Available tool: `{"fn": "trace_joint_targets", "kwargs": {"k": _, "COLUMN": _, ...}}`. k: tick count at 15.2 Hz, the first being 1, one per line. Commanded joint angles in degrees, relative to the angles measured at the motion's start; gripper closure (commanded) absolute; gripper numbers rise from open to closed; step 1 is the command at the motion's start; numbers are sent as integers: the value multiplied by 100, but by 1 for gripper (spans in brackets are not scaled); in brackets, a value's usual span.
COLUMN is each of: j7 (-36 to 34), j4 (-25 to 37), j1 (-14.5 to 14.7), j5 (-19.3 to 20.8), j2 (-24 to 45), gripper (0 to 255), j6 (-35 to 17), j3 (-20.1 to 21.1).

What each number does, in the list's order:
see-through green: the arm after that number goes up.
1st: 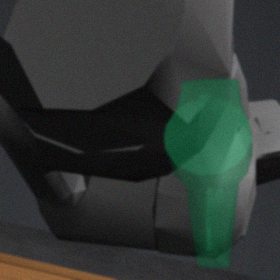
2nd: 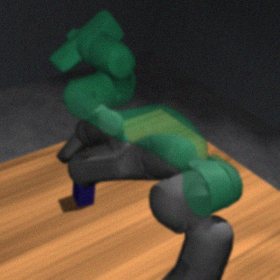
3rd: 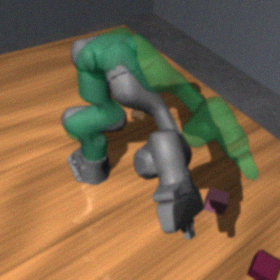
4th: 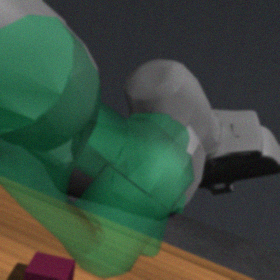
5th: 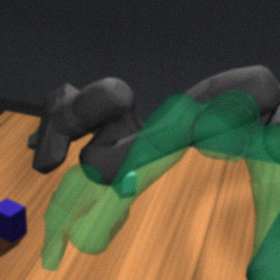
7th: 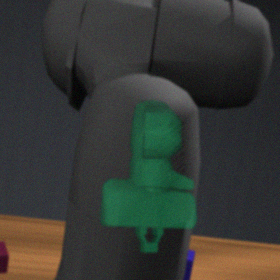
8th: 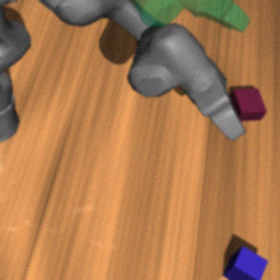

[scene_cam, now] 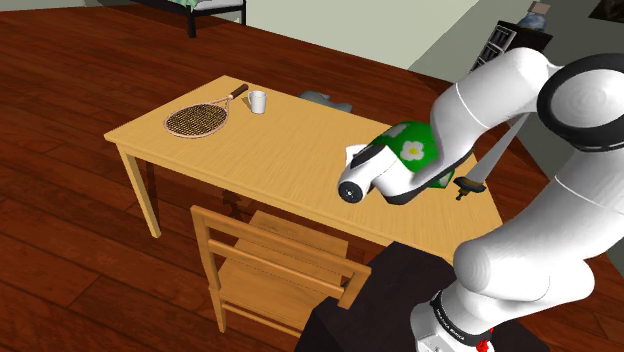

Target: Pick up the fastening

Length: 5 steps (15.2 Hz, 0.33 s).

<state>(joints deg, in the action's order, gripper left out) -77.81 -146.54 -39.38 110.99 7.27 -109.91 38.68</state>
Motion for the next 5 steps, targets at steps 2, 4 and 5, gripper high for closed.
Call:
{"fn": "trace_joint_targets", "kwargs": {"k": 2, "j7": 160, "j4": -28, "j1": -34, "j5": -157, "j2": -322, "gripper": 255, "j6": -234, "j3": 25}}
{"fn": "trace_joint_targets", "kwargs": {"k": 4, "j7": 224, "j4": -37, "j1": -44, "j5": -215, "j2": -444, "gripper": 255, "j6": -327, "j3": 25}}
{"fn": "trace_joint_targets", "kwargs": {"k": 5, "j7": 224, "j4": -37, "j1": -44, "j5": -215, "j2": -444, "gripper": 255, "j6": -327, "j3": 25}}
